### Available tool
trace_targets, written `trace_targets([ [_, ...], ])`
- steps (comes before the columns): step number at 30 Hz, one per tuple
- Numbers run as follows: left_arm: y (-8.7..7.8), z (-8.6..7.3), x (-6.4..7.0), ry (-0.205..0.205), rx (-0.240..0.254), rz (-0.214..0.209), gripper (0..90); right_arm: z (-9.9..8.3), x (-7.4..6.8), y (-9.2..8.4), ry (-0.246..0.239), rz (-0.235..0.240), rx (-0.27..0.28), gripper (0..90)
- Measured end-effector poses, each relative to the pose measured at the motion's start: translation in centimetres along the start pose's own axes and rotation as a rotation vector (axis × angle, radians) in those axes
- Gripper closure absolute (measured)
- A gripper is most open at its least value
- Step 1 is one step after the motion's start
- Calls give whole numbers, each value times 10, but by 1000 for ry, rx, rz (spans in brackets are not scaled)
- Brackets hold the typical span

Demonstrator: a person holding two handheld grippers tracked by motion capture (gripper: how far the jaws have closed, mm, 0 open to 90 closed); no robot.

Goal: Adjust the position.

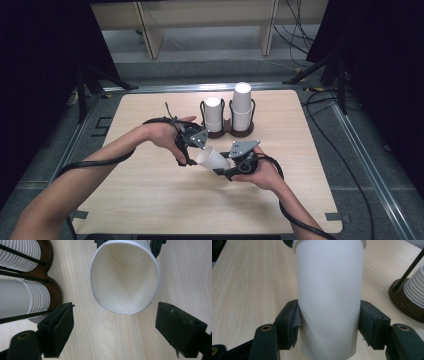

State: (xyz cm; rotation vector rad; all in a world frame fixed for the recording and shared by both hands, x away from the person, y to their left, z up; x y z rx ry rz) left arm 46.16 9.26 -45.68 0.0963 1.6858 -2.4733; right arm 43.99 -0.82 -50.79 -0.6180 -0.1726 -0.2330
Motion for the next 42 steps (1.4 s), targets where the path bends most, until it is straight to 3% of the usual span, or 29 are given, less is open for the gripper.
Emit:
trace_targets([
  [3,-1,-2,0,-12,12,8,144,-1,2,-3,4,-13,1,384],
  [4,-2,-4,-2,4,1,17,144,-1,3,-5,6,-23,10,384],
  [8,0,-7,-1,-40,53,28,121,-3,7,-11,23,-53,32,380],
  [11,1,-10,-3,-62,82,52,0,-6,10,-16,38,-80,50,377],
  [13,3,-12,-2,-78,104,61,0,-8,14,-20,27,-102,61,376],
  [14,5,-13,-1,-103,132,62,0,-8,14,-22,44,-116,66,375],
  [15,4,-15,-1,-94,128,64,0,-9,14,-25,60,-120,74,375],
  [19,7,-16,1,-148,213,81,0,-10,17,-30,70,-158,108,372],
  [21,10,-17,2,-182,263,85,0,-12,16,-32,110,-172,121,372],
  [22,11,-18,2,-197,286,95,0,-11,19,-32,81,-181,138,372],
  [24,13,-19,2,-228,329,108,0,-12,21,-34,91,-199,152,372],
  [27,15,-19,-2,-292,420,126,0,-12,22,-36,131,-223,182,371],
  [31,15,-18,-3,-369,501,112,0,-12,27,-35,129,-254,210,369],
  [36,18,-19,0,-426,546,93,0,-11,28,-33,181,-279,255,368],
  [37,18,-19,1,-431,548,99,0,-11,29,-33,163,-287,260,368],
  [42,19,-19,2,-471,584,94,0,-11,30,-34,165,-302,253,366],
])
Point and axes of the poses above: each handheld gripper's, and its own axes: y roughly forward along the jaws, z roughly out of its top, x roughly to its right, the point moved 10 cm from there along y, roughly forward along the jaws, and after that the axes turned 14 degrees about -y, right-handed, at the moved point
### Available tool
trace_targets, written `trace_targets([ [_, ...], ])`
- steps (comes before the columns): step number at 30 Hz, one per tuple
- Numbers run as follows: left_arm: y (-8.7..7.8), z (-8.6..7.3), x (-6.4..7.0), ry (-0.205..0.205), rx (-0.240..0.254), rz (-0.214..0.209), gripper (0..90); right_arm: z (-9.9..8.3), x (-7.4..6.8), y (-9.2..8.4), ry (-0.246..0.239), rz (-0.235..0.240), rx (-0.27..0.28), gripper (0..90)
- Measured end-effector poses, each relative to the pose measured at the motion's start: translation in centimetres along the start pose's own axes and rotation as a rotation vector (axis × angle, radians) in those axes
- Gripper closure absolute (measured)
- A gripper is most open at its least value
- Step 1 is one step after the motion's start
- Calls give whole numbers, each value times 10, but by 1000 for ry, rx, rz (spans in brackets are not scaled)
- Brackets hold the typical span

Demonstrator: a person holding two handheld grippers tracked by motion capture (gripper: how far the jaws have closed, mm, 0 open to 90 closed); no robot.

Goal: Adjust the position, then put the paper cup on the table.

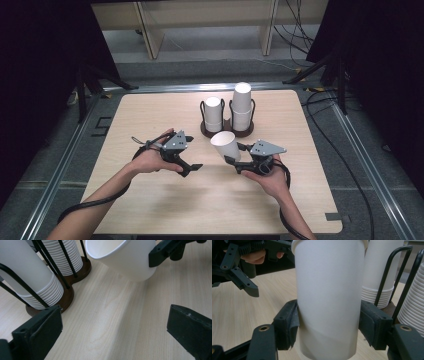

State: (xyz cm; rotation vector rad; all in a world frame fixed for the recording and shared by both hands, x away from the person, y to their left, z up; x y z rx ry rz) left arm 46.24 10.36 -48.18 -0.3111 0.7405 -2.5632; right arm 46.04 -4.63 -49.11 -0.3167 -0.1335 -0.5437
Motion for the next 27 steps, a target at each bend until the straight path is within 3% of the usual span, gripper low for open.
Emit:
trace_targets([
  [2,0,0,1,-27,22,0,0,1,1,0,-7,-3,4,366],
  [6,1,1,2,-40,40,6,0,1,0,1,16,-4,5,365],
  [8,2,2,2,-49,50,5,0,2,2,2,-9,-13,17,365],
  [9,3,2,3,-55,54,7,0,3,1,5,31,-26,38,365],
  [11,5,2,3,-58,58,7,0,1,3,6,-5,-23,35,364],
  [12,6,2,2,-59,54,10,0,0,0,5,18,3,25,364],
  [14,8,4,3,-72,64,7,0,-1,4,6,-10,-21,30,364],
  [17,10,8,3,-82,78,12,0,0,3,6,12,-47,40,364],
  [18,10,9,3,-80,76,16,0,-1,2,6,11,-23,32,364],
  [19,10,10,4,-81,82,18,0,-2,-2,5,41,-15,11,364],
  [20,10,11,4,-90,89,18,0,0,3,5,-18,-37,33,364],
  [21,10,12,5,-94,89,15,0,1,2,5,-5,-49,30,364],
  [22,11,13,7,-98,101,10,0,0,-3,5,35,-27,18,364],
  [25,12,15,11,-131,121,-15,0,3,1,4,-15,-65,35,364],
  [26,12,16,11,-144,128,-14,0,4,-4,4,29,-44,40,364],
  [27,13,17,10,-156,132,-16,0,3,-2,3,16,-63,30,364],
])
Point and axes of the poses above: each handheld gripper's, and its own axes: y roughly forward along the jaws, z roughly out of its top, x roughly to its right, the point moved 10 cm from there along y, roughly forward along the jaws, and after that the axes turned 14 degrees about -y, right-handed, at the moved point
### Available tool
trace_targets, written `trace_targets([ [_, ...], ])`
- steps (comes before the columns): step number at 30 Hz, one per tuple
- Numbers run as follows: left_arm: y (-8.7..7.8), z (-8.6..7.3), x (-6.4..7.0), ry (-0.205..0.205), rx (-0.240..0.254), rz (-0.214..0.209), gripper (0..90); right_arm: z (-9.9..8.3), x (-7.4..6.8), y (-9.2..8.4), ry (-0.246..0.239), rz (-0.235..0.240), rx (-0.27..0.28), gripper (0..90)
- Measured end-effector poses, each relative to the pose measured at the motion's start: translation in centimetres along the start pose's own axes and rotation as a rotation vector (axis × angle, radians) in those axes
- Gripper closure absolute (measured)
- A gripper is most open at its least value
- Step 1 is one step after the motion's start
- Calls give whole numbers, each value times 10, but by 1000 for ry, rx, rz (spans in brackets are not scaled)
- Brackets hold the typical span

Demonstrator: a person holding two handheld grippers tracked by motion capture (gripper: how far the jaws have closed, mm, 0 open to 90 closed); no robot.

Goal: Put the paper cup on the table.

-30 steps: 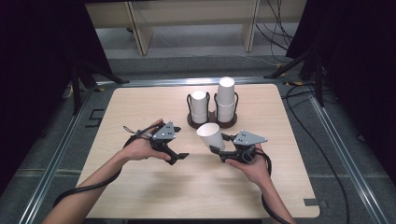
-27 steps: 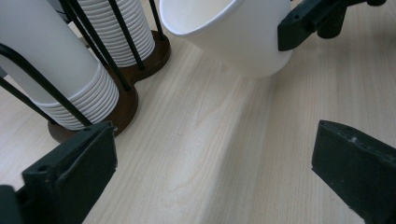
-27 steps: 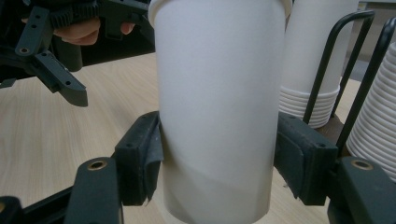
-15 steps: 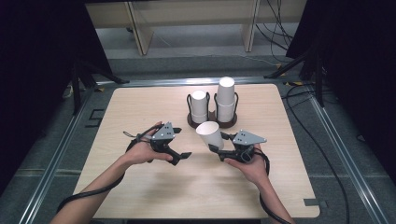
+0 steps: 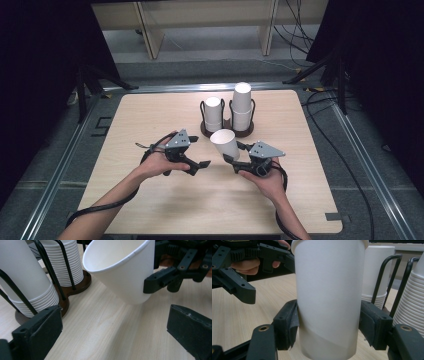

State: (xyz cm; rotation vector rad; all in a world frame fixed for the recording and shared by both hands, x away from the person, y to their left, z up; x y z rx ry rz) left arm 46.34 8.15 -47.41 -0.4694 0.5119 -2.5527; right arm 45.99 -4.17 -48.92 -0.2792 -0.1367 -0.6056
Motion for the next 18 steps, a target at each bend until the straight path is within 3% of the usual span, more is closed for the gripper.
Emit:
trace_targets([
  [1,1,1,1,-20,12,-10,0,1,2,1,-25,-11,15,364],
  [3,2,2,0,-39,11,-4,0,0,-3,1,20,6,1,363],
  [4,3,3,0,-44,13,-1,0,0,0,2,-15,-4,17,363],
  [5,4,3,-1,-49,14,2,0,-3,-4,2,19,14,-12,362],
  [7,7,4,0,-59,10,-3,0,-5,-5,3,12,15,-25,363],
  [8,9,6,0,-59,18,-7,0,-4,0,5,-32,-8,-3,363],
  [9,10,6,0,-61,11,-2,0,-5,-5,6,19,21,-8,363],
  [11,13,10,1,-76,24,-8,0,-4,-2,8,-11,-4,12,363],
  [16,18,15,5,-107,37,-24,0,-7,-2,6,-20,-6,-20,363],
  [18,19,18,7,-105,42,-26,0,-5,-1,7,-31,-16,1,363],
])
Point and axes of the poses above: each handheld gripper's, and its own axes: y roughly forward along the jaws, z roughly out of its top, x roughly to its right, the point moved 10 cm from there along y, roughly forward along the jaws, and after that the axes turned 14 degrees about -y, right-handed, at the moved point
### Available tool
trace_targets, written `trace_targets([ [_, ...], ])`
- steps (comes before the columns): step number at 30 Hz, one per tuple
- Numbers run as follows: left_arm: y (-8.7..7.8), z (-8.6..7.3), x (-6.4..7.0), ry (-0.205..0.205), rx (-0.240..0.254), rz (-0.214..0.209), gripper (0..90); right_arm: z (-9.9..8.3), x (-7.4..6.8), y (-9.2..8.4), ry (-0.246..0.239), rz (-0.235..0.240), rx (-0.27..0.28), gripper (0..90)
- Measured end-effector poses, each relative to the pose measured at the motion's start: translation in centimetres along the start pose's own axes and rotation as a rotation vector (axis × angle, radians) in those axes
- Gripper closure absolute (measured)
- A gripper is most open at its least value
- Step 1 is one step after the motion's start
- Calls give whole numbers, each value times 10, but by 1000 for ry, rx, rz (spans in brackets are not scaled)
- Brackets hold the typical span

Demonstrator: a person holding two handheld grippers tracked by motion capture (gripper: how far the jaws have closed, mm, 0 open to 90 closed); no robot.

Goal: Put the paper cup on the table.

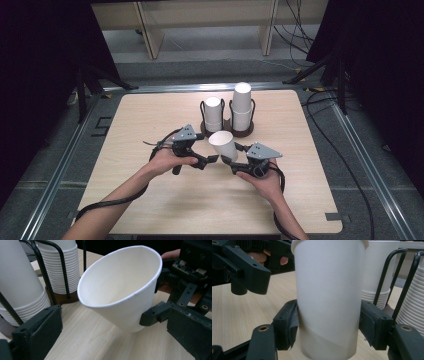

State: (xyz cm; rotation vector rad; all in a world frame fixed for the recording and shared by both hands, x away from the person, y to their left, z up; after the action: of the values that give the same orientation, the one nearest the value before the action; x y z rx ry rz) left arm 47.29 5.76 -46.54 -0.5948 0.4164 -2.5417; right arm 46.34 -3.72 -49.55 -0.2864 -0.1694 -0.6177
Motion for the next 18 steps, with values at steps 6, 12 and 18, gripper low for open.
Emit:
trace_targets([
  [6,4,5,2,-10,4,-2,0,-1,-3,0,18,14,-10,363],
  [12,7,5,1,-34,3,-4,0,-1,-5,1,26,22,-17,363],
  [18,10,5,1,-49,4,-7,0,-1,-9,3,15,30,-10,362],
])
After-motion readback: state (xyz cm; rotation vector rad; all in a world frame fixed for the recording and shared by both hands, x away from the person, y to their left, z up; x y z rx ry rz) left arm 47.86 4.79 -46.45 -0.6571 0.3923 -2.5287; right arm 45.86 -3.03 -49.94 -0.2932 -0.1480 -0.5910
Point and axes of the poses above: each handheld gripper's, and its own axes: y roughly forward along the jaws, z roughly out of its top, x roughly to its right, the point moved 10 cm from there along y, roughly forward along the jaws, and after that the axes turned 14 degrees about -y, right-handed, at the moved point
